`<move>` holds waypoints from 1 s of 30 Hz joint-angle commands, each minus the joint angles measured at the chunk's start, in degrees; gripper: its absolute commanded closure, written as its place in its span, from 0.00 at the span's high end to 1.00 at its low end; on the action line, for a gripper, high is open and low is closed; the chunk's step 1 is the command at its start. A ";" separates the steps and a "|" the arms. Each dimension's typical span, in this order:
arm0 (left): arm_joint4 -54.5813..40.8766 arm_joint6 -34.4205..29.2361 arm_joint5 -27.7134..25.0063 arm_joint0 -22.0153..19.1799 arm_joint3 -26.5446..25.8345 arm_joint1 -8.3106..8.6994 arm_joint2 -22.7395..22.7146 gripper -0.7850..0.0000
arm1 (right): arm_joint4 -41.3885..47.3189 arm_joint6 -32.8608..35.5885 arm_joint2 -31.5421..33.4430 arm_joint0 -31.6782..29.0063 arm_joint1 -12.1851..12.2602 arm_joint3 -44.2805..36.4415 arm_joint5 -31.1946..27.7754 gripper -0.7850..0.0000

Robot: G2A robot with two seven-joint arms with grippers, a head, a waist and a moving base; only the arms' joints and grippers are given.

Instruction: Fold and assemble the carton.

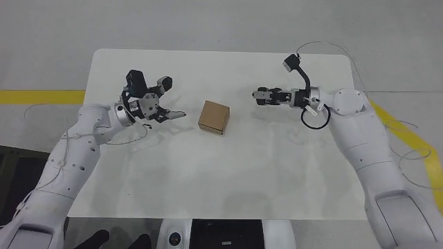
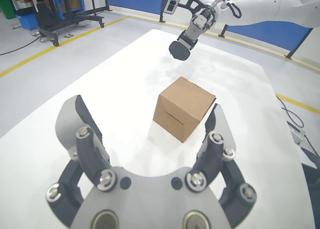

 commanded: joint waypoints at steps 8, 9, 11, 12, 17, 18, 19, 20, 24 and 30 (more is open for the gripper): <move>-6.14 -5.70 0.00 0.09 0.68 1.30 -2.82 1.00 | -6.33 -11.22 5.82 -1.09 2.92 -1.12 -11.22 1.00; -6.17 -6.12 0.00 -0.05 0.67 1.43 -3.25 1.00 | -7.26 -12.23 6.57 -0.99 3.18 -0.69 -12.00 1.00; -6.03 -6.92 0.00 -0.47 0.60 1.66 -4.01 1.00 | -9.15 -14.50 7.88 -0.77 3.62 -0.10 -12.85 1.00; -5.93 -7.24 0.00 -0.73 0.61 1.76 -4.37 1.00 | -9.97 -15.55 8.47 -0.73 3.83 0.19 -13.24 1.00; -6.05 -8.78 0.00 -2.33 1.24 2.15 -5.61 1.00 | -14.24 -20.29 11.11 -0.42 4.84 0.98 -14.53 1.00; -5.91 -9.11 0.00 -2.73 1.42 2.21 -5.87 1.00 | -14.47 -21.30 11.77 -0.54 5.04 1.00 -15.09 1.00; -5.91 -9.31 0.00 -3.05 1.63 2.25 -6.06 1.00 | -14.77 -22.05 12.39 -0.69 5.26 0.97 -15.49 1.00; -6.12 -9.45 0.00 -3.36 1.86 2.27 -6.17 1.00 | -15.26 -22.72 13.04 -0.80 5.51 0.81 -15.72 1.00; -6.96 -10.51 0.00 -4.55 2.68 2.32 -6.11 1.00 | -16.75 -24.26 15.22 -1.46 6.44 -0.35 -15.20 1.00; -8.48 -11.63 0.00 -6.10 3.31 2.26 -5.25 1.00 | -16.71 -23.83 16.24 -2.07 7.17 -1.41 -13.97 1.00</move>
